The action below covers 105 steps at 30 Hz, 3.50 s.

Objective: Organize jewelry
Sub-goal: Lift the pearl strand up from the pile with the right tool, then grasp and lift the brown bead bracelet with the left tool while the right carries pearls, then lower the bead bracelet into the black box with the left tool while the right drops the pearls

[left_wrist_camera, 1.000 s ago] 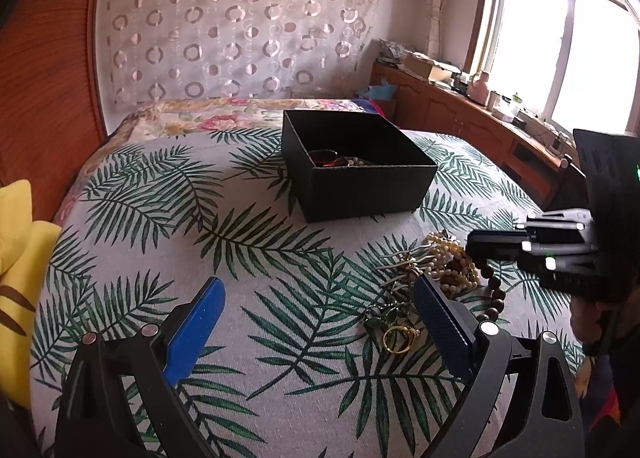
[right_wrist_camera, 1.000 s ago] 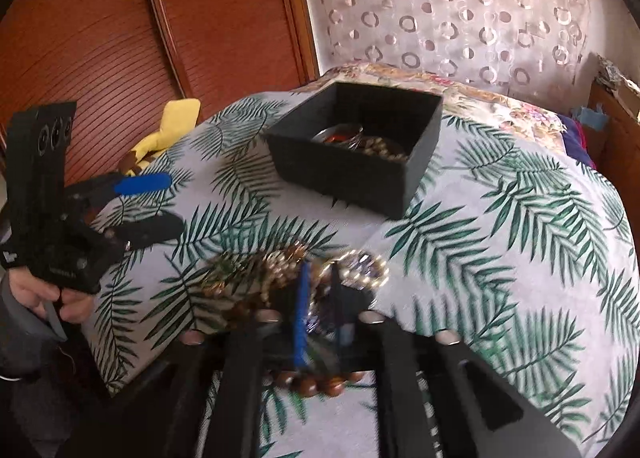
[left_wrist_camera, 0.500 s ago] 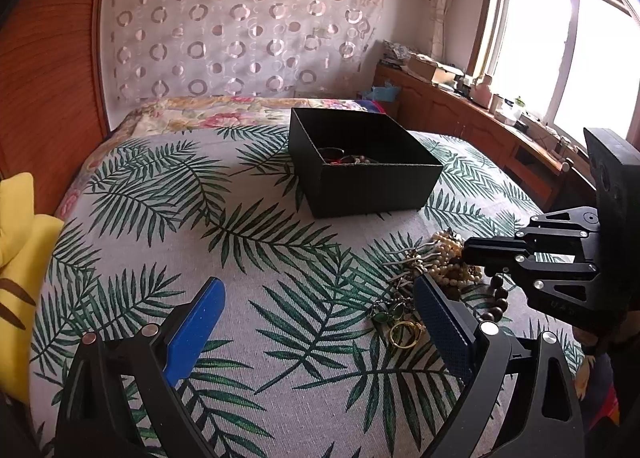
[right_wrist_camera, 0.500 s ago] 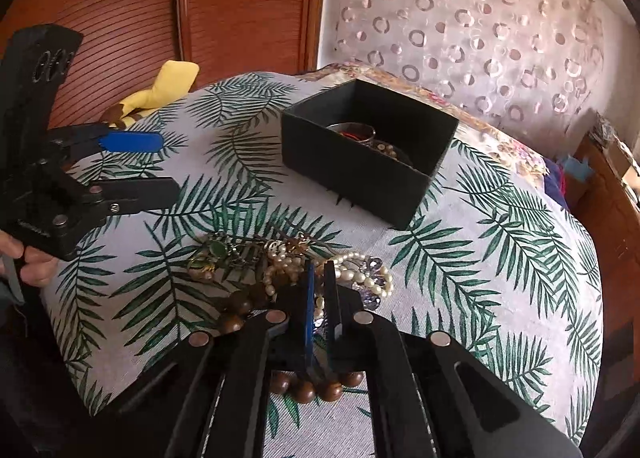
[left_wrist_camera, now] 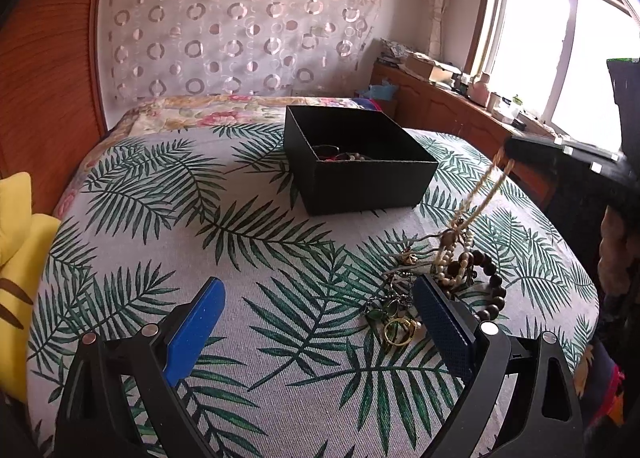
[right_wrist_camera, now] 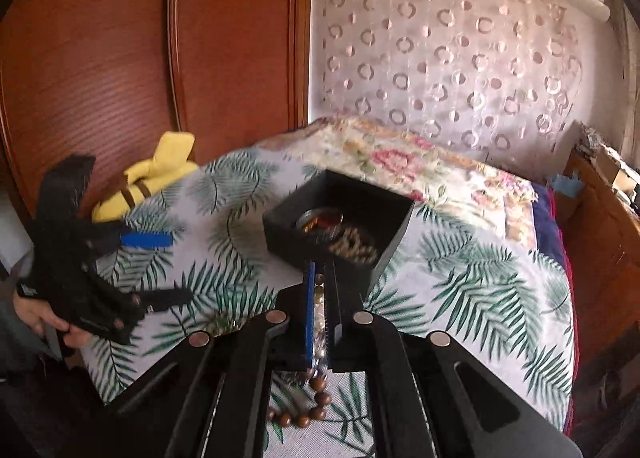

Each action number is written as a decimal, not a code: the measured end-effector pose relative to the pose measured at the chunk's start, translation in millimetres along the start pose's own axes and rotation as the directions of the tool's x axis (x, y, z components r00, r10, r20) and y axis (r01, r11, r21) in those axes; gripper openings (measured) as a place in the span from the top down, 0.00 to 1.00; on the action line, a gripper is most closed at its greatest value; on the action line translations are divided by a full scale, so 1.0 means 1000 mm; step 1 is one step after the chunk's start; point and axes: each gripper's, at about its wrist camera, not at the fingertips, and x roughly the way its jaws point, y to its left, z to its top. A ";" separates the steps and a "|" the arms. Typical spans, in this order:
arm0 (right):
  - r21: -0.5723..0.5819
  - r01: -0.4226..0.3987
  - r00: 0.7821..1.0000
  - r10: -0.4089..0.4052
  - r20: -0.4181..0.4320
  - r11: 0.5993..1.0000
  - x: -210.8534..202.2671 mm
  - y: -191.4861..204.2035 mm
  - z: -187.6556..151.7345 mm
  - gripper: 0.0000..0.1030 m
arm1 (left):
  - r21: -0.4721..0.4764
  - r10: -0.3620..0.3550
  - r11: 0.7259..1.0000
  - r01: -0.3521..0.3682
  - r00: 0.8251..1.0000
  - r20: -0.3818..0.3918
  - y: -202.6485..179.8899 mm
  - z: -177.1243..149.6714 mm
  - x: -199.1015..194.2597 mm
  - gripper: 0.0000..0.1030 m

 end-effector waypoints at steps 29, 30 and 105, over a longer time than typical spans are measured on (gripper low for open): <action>0.031 0.138 0.973 -0.141 0.183 0.990 -0.083 -0.043 0.046 0.95 | 0.017 -0.079 0.997 0.080 0.996 -0.028 -0.020 -0.005 -0.005 0.19; 0.032 0.139 0.974 -0.143 0.178 0.990 -0.082 -0.043 0.044 0.95 | 0.028 -0.093 0.995 0.094 0.995 -0.034 -0.025 -0.005 -0.004 0.25; 0.019 0.057 0.984 -0.060 0.167 0.998 -0.017 -0.046 0.135 0.95 | 0.094 0.012 0.995 -0.016 0.999 0.037 -0.032 0.126 0.067 0.88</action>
